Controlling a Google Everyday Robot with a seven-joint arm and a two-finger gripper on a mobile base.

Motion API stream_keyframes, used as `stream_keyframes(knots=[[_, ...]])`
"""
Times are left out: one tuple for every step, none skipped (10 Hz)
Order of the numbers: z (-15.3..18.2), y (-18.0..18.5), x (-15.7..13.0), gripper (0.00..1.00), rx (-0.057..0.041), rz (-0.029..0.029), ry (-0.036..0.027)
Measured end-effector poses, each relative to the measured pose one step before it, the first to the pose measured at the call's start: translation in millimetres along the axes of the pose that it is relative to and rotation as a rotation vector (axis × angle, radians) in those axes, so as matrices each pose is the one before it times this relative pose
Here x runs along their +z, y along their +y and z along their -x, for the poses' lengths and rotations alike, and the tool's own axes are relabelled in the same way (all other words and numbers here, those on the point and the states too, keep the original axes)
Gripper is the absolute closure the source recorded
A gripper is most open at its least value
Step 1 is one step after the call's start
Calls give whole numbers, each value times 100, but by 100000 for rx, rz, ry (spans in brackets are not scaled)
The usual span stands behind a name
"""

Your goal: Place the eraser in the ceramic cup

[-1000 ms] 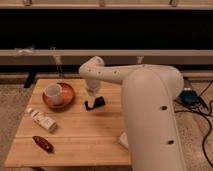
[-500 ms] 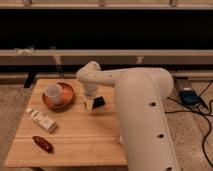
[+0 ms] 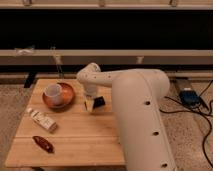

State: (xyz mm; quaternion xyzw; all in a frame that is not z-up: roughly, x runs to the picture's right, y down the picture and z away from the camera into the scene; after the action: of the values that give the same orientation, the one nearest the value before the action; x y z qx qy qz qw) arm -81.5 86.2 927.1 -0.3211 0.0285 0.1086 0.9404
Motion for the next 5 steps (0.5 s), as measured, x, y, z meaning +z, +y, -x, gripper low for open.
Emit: stream_keyframes(knots=[[-32,3,149,35,105,363,711],[41,44,219,46,-80,457,989],[118,103,282,58,-515,408,1246],[51,90,120,66,-401,161,822],[13,44,113,76,-407,-100,593]])
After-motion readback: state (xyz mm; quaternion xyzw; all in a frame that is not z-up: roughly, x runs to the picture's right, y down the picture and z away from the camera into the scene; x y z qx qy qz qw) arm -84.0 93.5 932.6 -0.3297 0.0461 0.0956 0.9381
